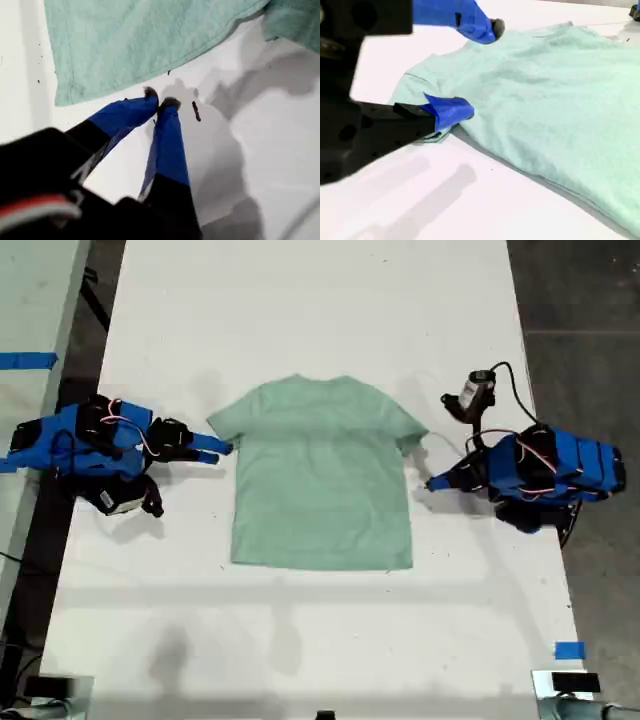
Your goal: Fold tshirt
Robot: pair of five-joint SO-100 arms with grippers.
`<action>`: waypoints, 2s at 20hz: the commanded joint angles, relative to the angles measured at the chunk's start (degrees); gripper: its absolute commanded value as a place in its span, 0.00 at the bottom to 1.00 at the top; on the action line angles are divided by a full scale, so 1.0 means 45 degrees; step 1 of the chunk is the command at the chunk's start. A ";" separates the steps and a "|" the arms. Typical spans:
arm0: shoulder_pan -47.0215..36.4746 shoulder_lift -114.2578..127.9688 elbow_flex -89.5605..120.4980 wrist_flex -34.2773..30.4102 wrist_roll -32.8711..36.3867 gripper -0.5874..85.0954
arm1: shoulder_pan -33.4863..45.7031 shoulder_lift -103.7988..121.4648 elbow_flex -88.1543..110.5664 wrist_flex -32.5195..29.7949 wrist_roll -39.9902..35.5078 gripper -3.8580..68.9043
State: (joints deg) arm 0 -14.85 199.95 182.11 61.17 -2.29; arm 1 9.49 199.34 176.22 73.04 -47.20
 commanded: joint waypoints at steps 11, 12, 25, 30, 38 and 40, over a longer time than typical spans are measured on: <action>0.1172 0.1387 0.0020 -0.1406 -0.0937 0.01 | -0.0664 0.0156 -0.0859 0.0273 1.0293 0.04; 0.1133 0.1367 -0.0059 -0.1777 -0.1152 0.01 | -0.0645 0.0137 -0.1250 0.0371 1.0176 0.04; -0.4961 -1.4531 -1.5039 0.3320 0.5117 0.01 | 0.4687 -1.3437 -1.4414 0.2832 0.2500 0.04; -0.6914 -1.8379 -1.7324 0.4805 0.7617 0.02 | 0.6348 -1.6523 -1.7324 0.3926 -0.0410 0.04; -0.6992 -1.8848 -1.6621 0.4961 0.7852 0.11 | 0.7832 -1.7852 -1.5508 0.1953 -0.3691 0.52; -0.6934 -1.8789 -1.6348 0.4824 0.7812 0.12 | 0.8301 -1.7969 -1.3809 0.0293 -0.4512 0.53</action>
State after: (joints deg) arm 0 -46.49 114.79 108.81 83.76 33.13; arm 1 44.91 118.56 110.21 81.30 -63.98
